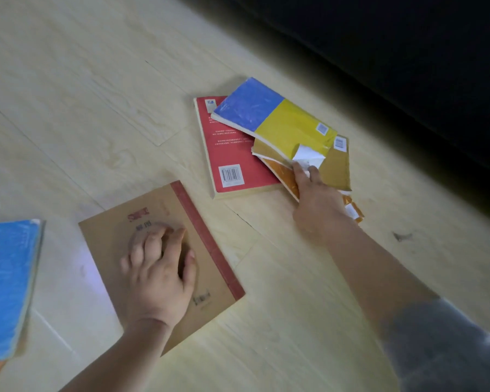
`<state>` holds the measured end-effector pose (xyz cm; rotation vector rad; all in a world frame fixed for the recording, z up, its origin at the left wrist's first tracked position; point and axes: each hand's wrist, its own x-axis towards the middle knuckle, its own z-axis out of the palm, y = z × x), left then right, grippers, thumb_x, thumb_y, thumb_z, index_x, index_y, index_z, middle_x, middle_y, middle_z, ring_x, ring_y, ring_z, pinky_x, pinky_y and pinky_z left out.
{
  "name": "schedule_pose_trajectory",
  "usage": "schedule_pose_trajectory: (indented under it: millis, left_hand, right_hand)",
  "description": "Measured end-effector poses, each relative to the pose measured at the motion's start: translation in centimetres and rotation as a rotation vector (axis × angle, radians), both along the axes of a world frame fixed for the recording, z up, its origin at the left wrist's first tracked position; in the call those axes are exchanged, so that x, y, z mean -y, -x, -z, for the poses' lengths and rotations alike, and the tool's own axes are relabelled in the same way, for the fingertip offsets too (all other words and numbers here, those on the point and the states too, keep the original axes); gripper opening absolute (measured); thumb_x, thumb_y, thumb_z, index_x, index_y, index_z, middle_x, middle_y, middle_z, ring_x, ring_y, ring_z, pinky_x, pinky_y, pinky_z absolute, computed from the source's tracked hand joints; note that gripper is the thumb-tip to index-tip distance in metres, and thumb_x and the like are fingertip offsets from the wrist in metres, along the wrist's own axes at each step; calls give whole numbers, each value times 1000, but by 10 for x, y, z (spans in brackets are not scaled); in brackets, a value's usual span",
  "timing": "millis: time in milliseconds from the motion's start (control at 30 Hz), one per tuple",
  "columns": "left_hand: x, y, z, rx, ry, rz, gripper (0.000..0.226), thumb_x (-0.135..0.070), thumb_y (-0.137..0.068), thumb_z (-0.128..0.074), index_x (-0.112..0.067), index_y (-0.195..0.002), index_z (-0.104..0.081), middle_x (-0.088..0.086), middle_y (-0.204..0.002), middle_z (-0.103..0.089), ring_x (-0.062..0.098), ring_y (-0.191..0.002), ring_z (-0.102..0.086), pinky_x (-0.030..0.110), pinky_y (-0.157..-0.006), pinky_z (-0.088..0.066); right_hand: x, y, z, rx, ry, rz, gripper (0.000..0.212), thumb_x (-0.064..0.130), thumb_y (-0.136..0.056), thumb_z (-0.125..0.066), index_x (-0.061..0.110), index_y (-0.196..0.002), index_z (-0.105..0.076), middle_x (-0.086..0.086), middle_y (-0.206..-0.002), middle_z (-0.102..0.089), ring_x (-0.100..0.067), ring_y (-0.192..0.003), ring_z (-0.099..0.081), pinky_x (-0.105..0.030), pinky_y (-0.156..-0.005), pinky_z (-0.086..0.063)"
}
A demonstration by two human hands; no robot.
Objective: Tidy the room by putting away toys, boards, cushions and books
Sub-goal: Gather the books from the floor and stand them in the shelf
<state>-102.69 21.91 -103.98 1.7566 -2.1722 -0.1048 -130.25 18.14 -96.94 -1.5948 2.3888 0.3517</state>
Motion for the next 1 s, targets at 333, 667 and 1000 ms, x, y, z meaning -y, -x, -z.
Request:
schedule_pose_trajectory:
  millis: [333, 667, 1000]
  left_hand:
    - [-3, -3, 2, -37, -2, 12, 46, -39, -82, -44, -16, -117, -64, 9, -121, -54, 37, -115, -44, 47, -86, -35]
    - [-6, -3, -6, 86, 44, 67, 35, -32, -88, -53, -10, -114, -62, 16, -115, -52, 39, -107, -44, 49, -88, -33]
    - [-86, -18, -27, 5, -300, 202, 43, -30, -90, -47, -5, -123, -54, 14, -139, -40, 37, -125, -41, 46, -103, -38]
  right_hand:
    - [-160, -71, -3, 93, -56, 108, 88, 16, -80, -55, 23, -153, -6, -7, -156, -4, -29, -116, -54, -30, -88, -43]
    - [-234, -122, 7, 55, -110, 61, 82, 15, -83, -56, 16, -151, -11, -10, -156, -2, -31, -122, -43, -33, -93, -43]
    - [-327, -162, -30, 321, -244, 55, 60, 50, -83, -58, 19, -133, -44, -7, -135, -32, -28, -109, -57, -32, -87, -44]
